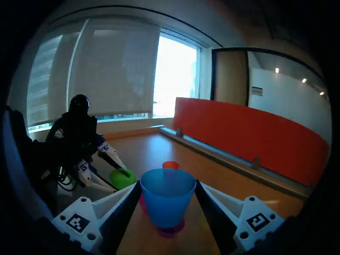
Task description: Pour water
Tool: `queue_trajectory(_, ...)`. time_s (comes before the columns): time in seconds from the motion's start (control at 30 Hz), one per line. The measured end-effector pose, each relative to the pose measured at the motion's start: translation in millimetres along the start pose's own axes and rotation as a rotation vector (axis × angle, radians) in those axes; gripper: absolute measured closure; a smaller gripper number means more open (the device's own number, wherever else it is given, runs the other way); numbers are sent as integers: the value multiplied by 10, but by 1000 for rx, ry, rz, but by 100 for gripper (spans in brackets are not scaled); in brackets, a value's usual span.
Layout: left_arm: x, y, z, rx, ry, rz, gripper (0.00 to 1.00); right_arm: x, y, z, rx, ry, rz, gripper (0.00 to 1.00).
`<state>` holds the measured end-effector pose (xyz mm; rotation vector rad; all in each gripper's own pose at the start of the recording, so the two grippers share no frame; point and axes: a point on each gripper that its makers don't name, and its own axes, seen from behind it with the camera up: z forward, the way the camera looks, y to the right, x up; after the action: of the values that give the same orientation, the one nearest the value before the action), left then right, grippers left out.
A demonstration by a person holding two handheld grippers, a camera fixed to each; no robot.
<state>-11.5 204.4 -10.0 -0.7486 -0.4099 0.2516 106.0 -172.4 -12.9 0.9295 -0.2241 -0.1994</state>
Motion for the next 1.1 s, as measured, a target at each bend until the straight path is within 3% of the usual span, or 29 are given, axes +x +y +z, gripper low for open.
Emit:
queue_trajectory(0.4, -390, -102, 124, 10, -92, -31, 14, -75, 74, 0, -17, -18, -4, 7)
queue_trajectory(1.1, -593, -117, 178, -4, -115, -46, 14, -200, 113, 32, -27, -41, 5, 7)
